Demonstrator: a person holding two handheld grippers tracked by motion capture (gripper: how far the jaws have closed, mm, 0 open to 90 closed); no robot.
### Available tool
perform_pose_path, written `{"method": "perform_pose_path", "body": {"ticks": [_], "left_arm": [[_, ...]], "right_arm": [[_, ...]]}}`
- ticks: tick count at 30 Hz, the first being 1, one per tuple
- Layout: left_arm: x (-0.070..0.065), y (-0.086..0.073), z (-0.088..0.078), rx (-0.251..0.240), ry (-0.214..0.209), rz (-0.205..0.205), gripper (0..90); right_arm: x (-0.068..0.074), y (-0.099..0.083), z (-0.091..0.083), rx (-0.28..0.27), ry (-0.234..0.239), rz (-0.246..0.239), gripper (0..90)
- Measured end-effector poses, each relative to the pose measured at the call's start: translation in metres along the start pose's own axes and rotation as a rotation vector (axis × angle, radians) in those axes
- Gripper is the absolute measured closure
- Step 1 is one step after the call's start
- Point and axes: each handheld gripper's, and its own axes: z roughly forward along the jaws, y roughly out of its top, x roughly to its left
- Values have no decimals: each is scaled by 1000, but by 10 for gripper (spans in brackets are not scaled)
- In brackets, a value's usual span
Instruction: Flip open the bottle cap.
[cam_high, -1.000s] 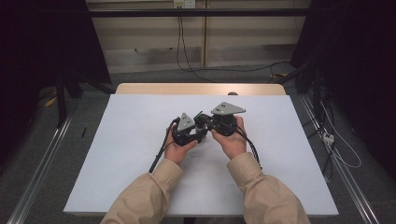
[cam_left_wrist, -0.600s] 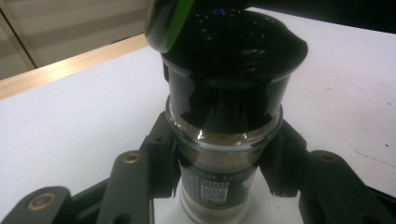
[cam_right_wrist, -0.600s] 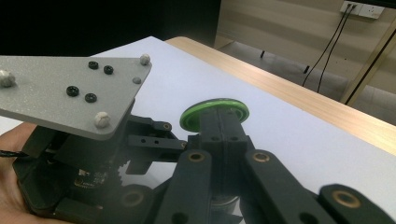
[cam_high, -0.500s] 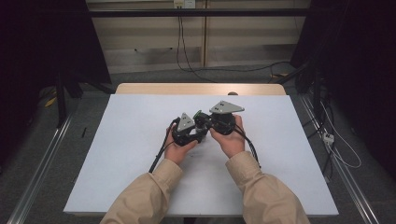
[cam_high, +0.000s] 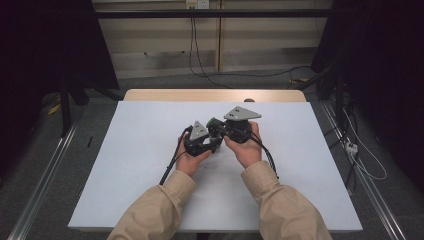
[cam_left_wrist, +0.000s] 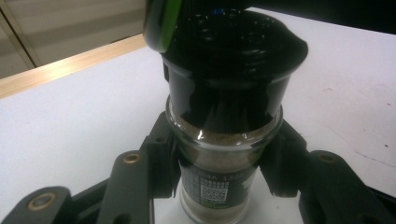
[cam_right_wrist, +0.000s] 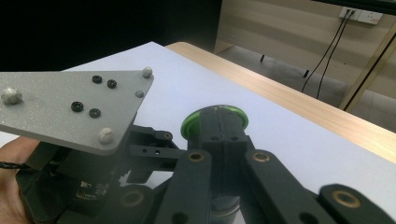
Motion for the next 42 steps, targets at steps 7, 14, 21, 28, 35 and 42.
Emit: {"method": "perform_pose_path", "body": {"ticks": [7, 14, 21, 28, 35, 42], "left_arm": [[0, 0, 0, 1, 1, 9, 532], [-2, 0, -1, -2, 10, 26, 532], [-2, 0, -1, -2, 7, 24, 531], [-2, 0, -1, -2, 8, 22, 531], [-2, -1, -1, -4, 10, 11, 531], [-1, 0, -1, 0, 7, 18, 532]], "right_arm": [[-1, -1, 2, 2, -4, 1, 900], [-1, -2, 4, 3, -3, -1, 900], [-1, -2, 4, 2, -3, 1, 900], [-1, -1, 6, 2, -5, 3, 900], [-2, -1, 7, 0, -6, 2, 900], [-3, 0, 9, -2, -6, 4, 900]]}}
